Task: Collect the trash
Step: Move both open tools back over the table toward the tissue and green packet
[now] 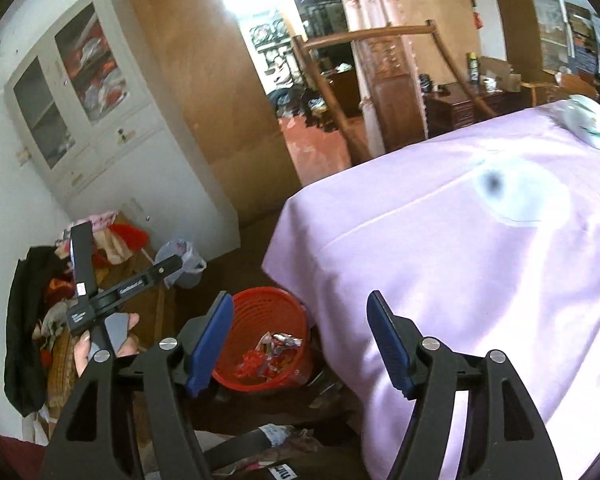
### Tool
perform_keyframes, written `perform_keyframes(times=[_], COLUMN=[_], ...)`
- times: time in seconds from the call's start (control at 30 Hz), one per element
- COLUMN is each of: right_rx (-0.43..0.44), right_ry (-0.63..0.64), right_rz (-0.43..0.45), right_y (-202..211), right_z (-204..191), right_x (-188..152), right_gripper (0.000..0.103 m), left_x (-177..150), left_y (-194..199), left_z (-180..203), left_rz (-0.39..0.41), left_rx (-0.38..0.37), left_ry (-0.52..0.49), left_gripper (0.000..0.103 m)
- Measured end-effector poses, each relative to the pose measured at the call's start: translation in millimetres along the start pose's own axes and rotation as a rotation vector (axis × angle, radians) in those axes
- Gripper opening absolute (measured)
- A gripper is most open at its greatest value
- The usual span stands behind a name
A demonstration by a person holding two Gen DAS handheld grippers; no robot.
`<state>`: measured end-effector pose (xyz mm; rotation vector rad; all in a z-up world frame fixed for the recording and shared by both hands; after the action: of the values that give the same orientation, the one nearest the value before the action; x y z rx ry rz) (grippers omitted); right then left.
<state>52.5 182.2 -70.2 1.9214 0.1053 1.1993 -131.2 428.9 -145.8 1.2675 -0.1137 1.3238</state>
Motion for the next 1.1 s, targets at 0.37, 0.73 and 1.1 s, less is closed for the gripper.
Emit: perform_keyframes(times=[0.37,0.73,1.1], right_rx=[-0.132,-0.410,-0.766], right_ry=[-0.067,-0.208,-0.365], right_rz=[0.094,0.121,0.231], right_y=[56,112,183], right_z=[93,243,396], right_x=[-4,-37,-70], right_gripper=[0.074,0.084,0.097], left_x=[-13,-39,-82], left_y=[-6,-56,-104], left_z=[97,243,422], left_rz=[-0.063,-0.210,-0.285], left_rx=[-0.088,-0.276,-0.401], left_ry=[-0.177,-0.358,-0.681], left_gripper=[0.096,0.096,0.096])
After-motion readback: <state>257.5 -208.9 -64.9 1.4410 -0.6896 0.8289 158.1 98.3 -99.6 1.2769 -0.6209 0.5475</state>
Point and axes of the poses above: each gripper's, at about its wrist camera, not at the fingertips, and y roughly against the way its jaws point, z to its right, x to its top, the point moved 10 cm from there along -y, roughly the way its jaws point, and after that the axes turned 10 degrees about -x, right-handed, at the moved point
